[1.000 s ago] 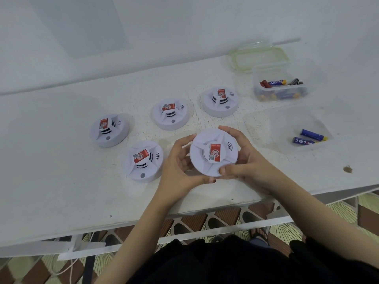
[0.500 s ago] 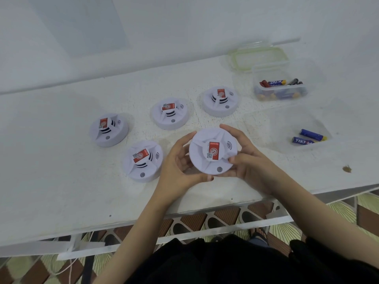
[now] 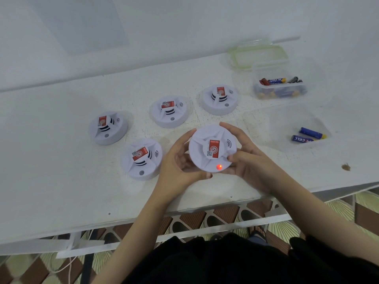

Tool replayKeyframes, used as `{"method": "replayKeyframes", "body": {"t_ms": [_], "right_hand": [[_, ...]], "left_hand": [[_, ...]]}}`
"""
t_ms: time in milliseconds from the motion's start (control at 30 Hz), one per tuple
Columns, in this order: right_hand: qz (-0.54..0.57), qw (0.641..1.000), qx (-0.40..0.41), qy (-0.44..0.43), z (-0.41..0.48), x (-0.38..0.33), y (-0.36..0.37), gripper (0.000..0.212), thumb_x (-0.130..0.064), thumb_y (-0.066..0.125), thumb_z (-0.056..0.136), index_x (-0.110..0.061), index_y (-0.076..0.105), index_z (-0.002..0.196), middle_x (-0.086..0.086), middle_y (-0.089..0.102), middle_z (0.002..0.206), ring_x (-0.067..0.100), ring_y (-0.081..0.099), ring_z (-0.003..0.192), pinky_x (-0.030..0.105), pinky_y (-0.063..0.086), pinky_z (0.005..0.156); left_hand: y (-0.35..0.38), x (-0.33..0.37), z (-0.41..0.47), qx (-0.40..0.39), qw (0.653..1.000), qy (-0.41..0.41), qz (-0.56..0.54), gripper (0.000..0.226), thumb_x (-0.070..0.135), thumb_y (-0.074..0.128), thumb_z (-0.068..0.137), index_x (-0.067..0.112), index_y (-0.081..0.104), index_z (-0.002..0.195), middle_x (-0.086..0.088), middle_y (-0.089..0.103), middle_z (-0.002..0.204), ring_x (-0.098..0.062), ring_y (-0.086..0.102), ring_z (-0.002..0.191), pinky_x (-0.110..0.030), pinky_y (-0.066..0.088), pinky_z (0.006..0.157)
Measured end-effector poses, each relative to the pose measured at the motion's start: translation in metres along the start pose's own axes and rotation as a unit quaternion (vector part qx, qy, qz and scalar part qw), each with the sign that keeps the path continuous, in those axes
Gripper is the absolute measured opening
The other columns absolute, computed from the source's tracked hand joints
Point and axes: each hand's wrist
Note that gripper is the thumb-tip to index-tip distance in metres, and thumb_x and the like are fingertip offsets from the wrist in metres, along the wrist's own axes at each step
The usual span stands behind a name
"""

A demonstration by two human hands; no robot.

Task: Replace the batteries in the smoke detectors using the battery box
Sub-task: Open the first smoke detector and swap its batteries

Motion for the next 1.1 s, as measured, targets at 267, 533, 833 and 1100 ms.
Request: {"method": "replayKeyframes", "body": {"t_ms": [267, 533, 833, 1100], "right_hand": [[0.002, 1.000, 0.006, -0.001, 0.0008, -0.0002, 0.0009, 0.065, 0.000, 0.048, 0.078, -0.035, 0.044, 0.132, 0.010, 0.059, 0.128, 0.036, 0.059, 0.113, 0.048, 0.053, 0.089], [0.006, 1.000, 0.016, -0.001, 0.0001, 0.0003, 0.0018, 0.066, 0.001, 0.047, 0.077, -0.035, 0.045, 0.132, 0.010, 0.059, 0.127, 0.036, 0.059, 0.112, 0.045, 0.054, 0.086], [0.017, 0.999, 0.032, -0.020, -0.0005, 0.0019, 0.0031, 0.065, 0.001, 0.048, 0.077, -0.032, 0.047, 0.133, 0.006, 0.060, 0.129, 0.031, 0.059, 0.115, 0.046, 0.054, 0.087], [0.006, 0.999, 0.038, -0.026, -0.0005, 0.0031, 0.0014, 0.066, 0.004, 0.047, 0.077, -0.029, 0.046, 0.134, 0.008, 0.061, 0.127, 0.030, 0.059, 0.115, 0.044, 0.052, 0.091]], "left_hand": [[0.0013, -0.0003, 0.0006, 0.002, 1.000, -0.006, 0.002, 0.097, -0.007, 0.083, 0.060, 0.017, 0.040, 0.143, -0.006, 0.062, 0.128, -0.018, 0.063, 0.113, -0.033, 0.057, 0.083], [0.0015, -0.0009, 0.0004, 0.001, 1.000, -0.008, 0.002, 0.096, -0.014, 0.081, 0.063, 0.017, 0.039, 0.144, -0.004, 0.062, 0.127, -0.017, 0.063, 0.114, -0.030, 0.056, 0.082], [0.0008, -0.0014, 0.0010, 0.000, 1.000, -0.009, -0.002, 0.096, -0.013, 0.081, 0.063, 0.019, 0.040, 0.144, -0.005, 0.062, 0.128, -0.018, 0.062, 0.116, -0.032, 0.056, 0.084], [0.0012, -0.0002, 0.0002, -0.001, 1.000, 0.000, -0.001, 0.096, -0.014, 0.080, 0.063, 0.016, 0.039, 0.144, -0.006, 0.061, 0.128, -0.016, 0.063, 0.115, -0.028, 0.056, 0.082]]}}
Point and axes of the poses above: each hand's wrist, its own z-axis towards the middle knuckle, its own y-axis out of the palm, x = y × z
